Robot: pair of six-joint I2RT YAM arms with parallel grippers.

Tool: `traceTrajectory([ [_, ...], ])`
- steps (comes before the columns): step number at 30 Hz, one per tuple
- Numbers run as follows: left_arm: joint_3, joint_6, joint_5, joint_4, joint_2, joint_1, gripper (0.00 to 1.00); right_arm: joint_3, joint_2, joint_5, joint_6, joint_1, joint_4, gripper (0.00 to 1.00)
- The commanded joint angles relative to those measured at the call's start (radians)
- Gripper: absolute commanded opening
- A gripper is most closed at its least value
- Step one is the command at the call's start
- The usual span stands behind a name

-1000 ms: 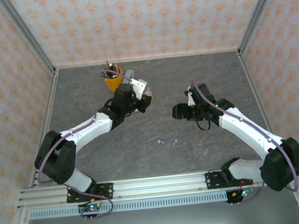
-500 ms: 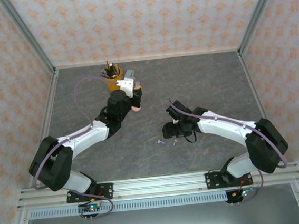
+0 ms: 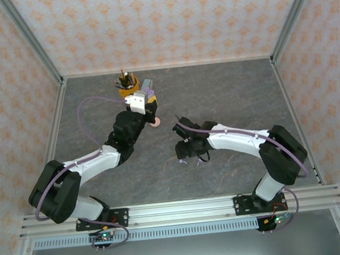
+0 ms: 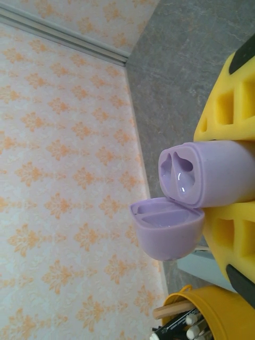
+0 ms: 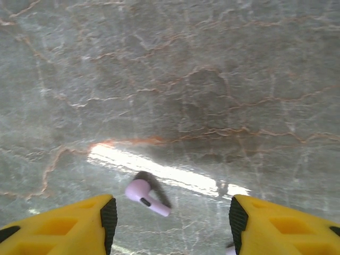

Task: Insert the wireless bluetooth earbuds into the charging case

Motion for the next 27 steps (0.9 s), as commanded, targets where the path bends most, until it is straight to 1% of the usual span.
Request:
traceTrajectory([
  [1,-0.016,0.003,0.014,0.073,-0.03,0.015,0.0,0.023,-0.067,0.163,0.135,0.0,-0.105,0.58],
  [3,-0.02,0.005,0.041,0.085,-0.027,0.018,0.0,0.012,-0.096,0.204,0.229,0.002,-0.14,0.57],
  [7,-0.024,0.027,0.148,0.101,-0.019,0.024,0.0,-0.045,-0.145,0.219,0.382,0.002,-0.138,0.55],
  [12,-0.02,0.053,0.294,0.109,-0.036,0.025,0.0,-0.098,-0.148,0.198,0.451,0.005,-0.122,0.53],
  [15,-0.015,0.065,0.349,0.109,-0.052,0.025,0.0,-0.117,-0.147,0.195,0.474,0.013,-0.113,0.53],
  [21,-0.011,0.081,0.354,0.098,-0.066,0.026,0.0,-0.145,-0.177,0.196,0.515,0.02,-0.085,0.53],
  [27,-0.015,0.083,0.346,0.105,-0.057,0.025,0.0,-0.135,-0.178,0.199,0.529,0.02,-0.095,0.53],
])
